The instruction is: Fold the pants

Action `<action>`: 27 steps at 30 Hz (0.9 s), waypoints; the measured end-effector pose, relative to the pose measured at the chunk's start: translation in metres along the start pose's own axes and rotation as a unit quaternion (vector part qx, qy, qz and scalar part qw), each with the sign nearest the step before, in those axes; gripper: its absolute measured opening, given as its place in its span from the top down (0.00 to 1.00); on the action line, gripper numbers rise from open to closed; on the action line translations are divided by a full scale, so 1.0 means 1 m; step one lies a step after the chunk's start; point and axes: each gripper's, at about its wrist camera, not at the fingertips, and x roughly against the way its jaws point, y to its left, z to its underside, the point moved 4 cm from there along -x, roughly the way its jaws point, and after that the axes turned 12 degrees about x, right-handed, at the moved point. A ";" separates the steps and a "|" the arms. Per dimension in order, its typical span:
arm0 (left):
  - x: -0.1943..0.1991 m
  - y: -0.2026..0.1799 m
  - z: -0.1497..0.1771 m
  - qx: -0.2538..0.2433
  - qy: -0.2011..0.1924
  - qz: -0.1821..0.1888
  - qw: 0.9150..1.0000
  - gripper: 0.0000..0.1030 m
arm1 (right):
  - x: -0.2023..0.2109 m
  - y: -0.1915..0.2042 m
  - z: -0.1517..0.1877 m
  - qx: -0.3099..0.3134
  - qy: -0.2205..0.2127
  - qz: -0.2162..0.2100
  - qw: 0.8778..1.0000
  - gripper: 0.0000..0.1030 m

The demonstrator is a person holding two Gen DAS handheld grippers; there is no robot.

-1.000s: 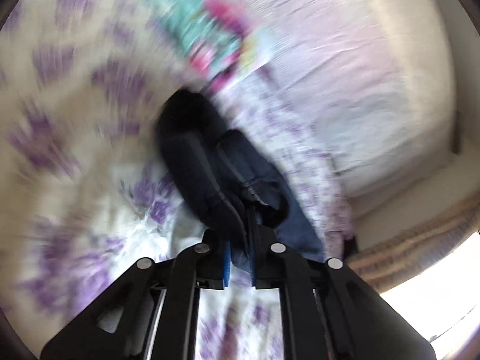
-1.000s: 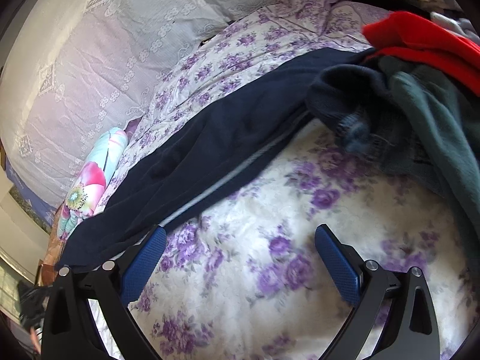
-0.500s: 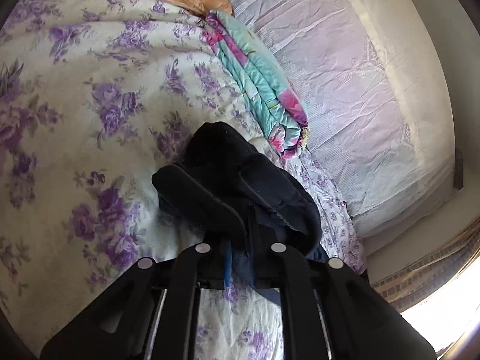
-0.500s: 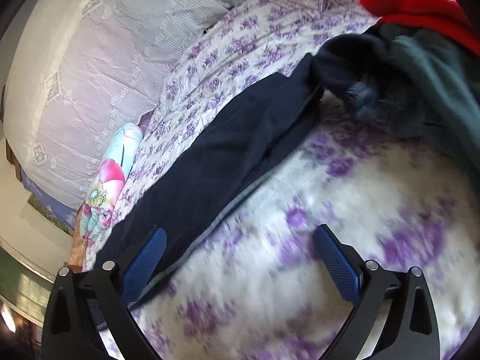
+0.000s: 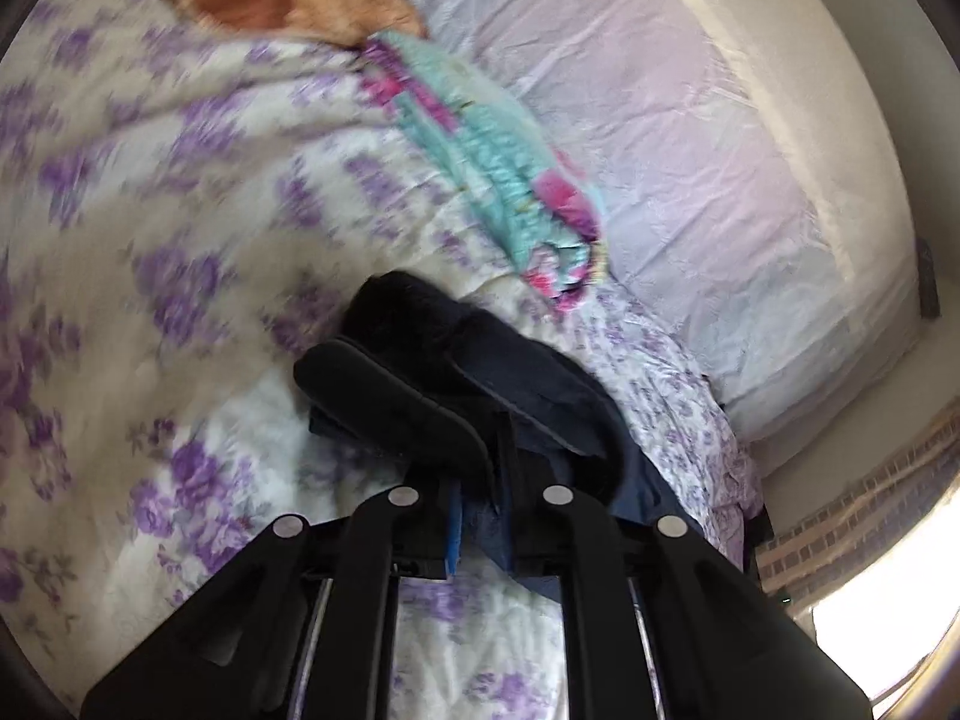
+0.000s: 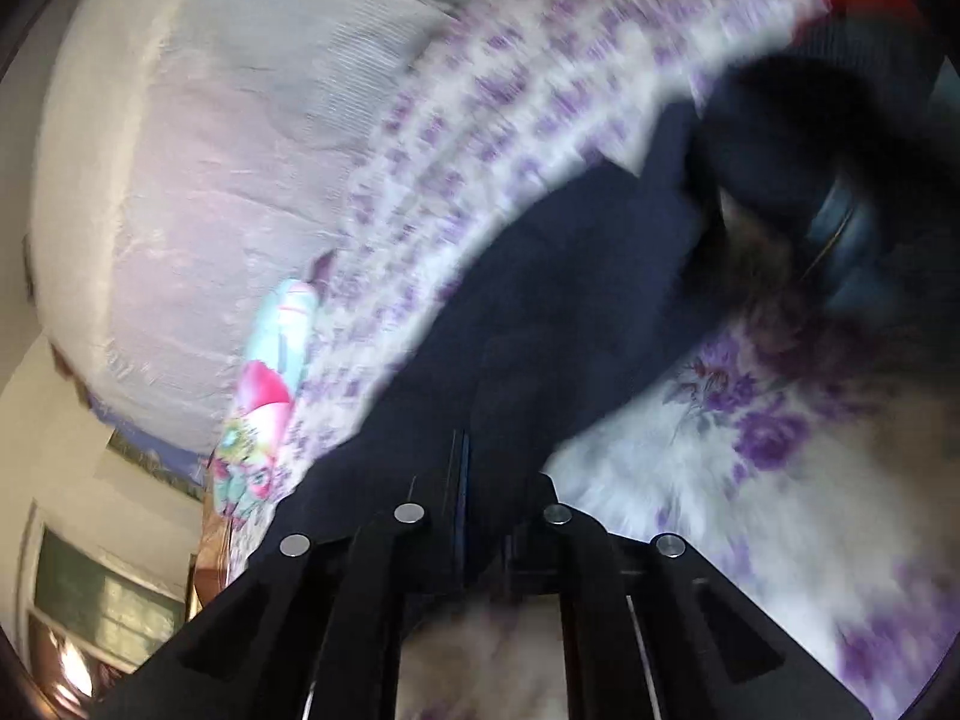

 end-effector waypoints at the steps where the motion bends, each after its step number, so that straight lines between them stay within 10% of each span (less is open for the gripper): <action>1: 0.005 -0.007 0.000 -0.008 0.002 0.006 1.000 0.92 | 0.013 0.008 0.000 0.014 -0.005 -0.008 1.000 0.92; 10: 0.044 -0.012 0.020 -0.011 0.051 0.034 0.998 0.92 | 0.157 0.036 0.065 0.077 0.012 -0.007 0.997 0.92; 15: 0.046 0.034 0.036 0.016 0.080 -0.007 0.997 0.90 | 0.161 0.000 0.098 0.057 0.062 0.018 0.996 0.91; 19: 0.063 0.057 0.047 0.039 0.076 -0.031 0.996 0.72 | 0.146 -0.020 0.117 0.034 0.096 0.051 0.994 0.54; 22: 0.100 0.059 0.042 0.029 0.022 -0.069 0.997 0.45 | 0.152 -0.027 0.118 0.013 0.096 0.037 0.995 0.52; 27: 0.123 0.030 0.033 0.029 0.024 -0.009 0.999 0.45 | 0.175 -0.031 0.117 -0.029 0.078 0.014 0.996 0.46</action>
